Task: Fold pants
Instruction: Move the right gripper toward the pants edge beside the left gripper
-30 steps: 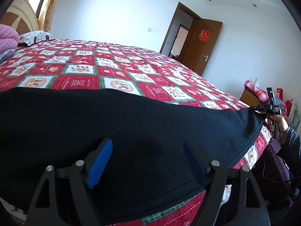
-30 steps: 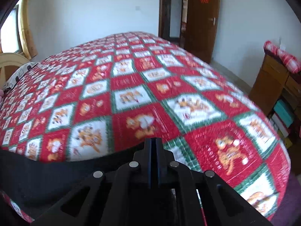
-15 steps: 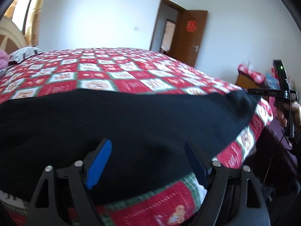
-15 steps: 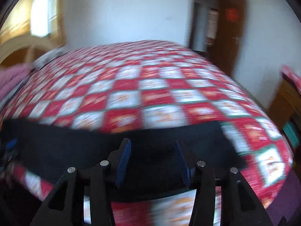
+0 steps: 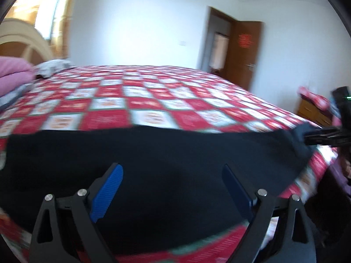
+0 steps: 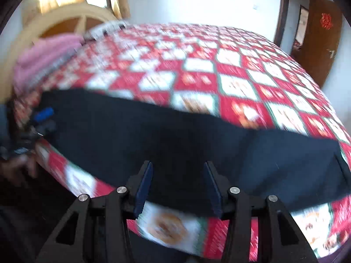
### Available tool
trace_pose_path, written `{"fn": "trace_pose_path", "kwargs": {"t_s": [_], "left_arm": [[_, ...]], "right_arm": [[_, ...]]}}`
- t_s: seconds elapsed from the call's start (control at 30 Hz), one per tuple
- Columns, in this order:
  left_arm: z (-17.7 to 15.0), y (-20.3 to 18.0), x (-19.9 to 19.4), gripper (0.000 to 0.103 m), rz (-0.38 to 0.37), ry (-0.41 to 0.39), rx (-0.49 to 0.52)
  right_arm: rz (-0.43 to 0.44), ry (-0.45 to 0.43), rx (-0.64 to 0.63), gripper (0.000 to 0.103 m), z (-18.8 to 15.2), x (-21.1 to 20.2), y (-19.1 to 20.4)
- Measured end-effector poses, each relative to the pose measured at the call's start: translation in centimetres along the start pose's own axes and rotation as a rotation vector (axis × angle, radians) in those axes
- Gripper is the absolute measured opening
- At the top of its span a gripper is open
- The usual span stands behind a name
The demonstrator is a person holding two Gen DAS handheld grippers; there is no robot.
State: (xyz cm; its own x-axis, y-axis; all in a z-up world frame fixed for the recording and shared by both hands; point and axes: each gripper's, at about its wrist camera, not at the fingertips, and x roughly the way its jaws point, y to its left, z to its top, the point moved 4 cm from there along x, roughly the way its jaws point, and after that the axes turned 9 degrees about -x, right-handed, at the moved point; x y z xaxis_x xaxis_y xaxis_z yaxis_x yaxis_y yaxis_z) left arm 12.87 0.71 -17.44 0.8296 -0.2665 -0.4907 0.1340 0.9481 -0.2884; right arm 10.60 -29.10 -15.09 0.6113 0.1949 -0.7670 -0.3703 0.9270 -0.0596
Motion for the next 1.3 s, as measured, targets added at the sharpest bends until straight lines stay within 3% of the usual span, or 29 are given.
{"fn": "trace_pose_path", "kwargs": {"t_s": [0.1, 0.2, 0.33, 0.4, 0.57, 0.8, 0.87, 0.93, 1.1, 1.2, 1.3], "left_arm": [[0.8, 3.6, 0.2, 0.095, 0.073, -0.004, -0.087], [0.5, 5.9, 0.5, 0.095, 0.087, -0.001, -0.163], [-0.4, 5.8, 1.3, 0.095, 0.122, 0.006, -0.126], [-0.7, 5.5, 1.5, 0.095, 0.141, -0.003, -0.109], [-1.4, 5.0, 1.6, 0.096, 0.2, -0.029, -0.04], [-1.8, 4.7, 1.9, 0.103, 0.213, -0.025, -0.006], [-1.7, 4.7, 2.0, 0.103, 0.216, -0.025, -0.003], [-1.8, 4.7, 2.0, 0.103, 0.216, -0.025, -0.002], [-1.8, 4.6, 2.0, 0.103, 0.218, -0.025, 0.0], [-1.9, 4.6, 2.0, 0.103, 0.219, -0.025, 0.001], [-1.8, 4.7, 2.1, 0.103, 0.219, -0.025, 0.001]], "right_arm": [[0.129, -0.023, 0.018, 0.05, 3.7, 1.6, 2.1], [0.269, -0.004, 0.041, 0.049, 7.7, 4.7, 5.3], [0.456, 0.062, 0.122, 0.033, 12.5, 9.7, 9.3], [0.531, 0.104, 0.177, 0.032, 14.7, 12.7, 10.8], [0.616, 0.21, 0.268, 0.032, 17.3, 18.3, 13.0], [0.708, 0.36, 0.343, 0.031, 18.0, 23.6, 15.0], [0.734, 0.368, 0.357, 0.031, 18.3, 24.1, 15.3], [0.767, 0.373, 0.369, 0.019, 18.6, 24.4, 15.6], [0.806, 0.414, 0.338, 0.016, 18.3, 24.4, 16.9], [0.782, 0.417, 0.333, 0.006, 18.3, 24.5, 17.3], [0.742, 0.353, 0.289, 0.004, 19.0, 23.1, 17.5]]}}
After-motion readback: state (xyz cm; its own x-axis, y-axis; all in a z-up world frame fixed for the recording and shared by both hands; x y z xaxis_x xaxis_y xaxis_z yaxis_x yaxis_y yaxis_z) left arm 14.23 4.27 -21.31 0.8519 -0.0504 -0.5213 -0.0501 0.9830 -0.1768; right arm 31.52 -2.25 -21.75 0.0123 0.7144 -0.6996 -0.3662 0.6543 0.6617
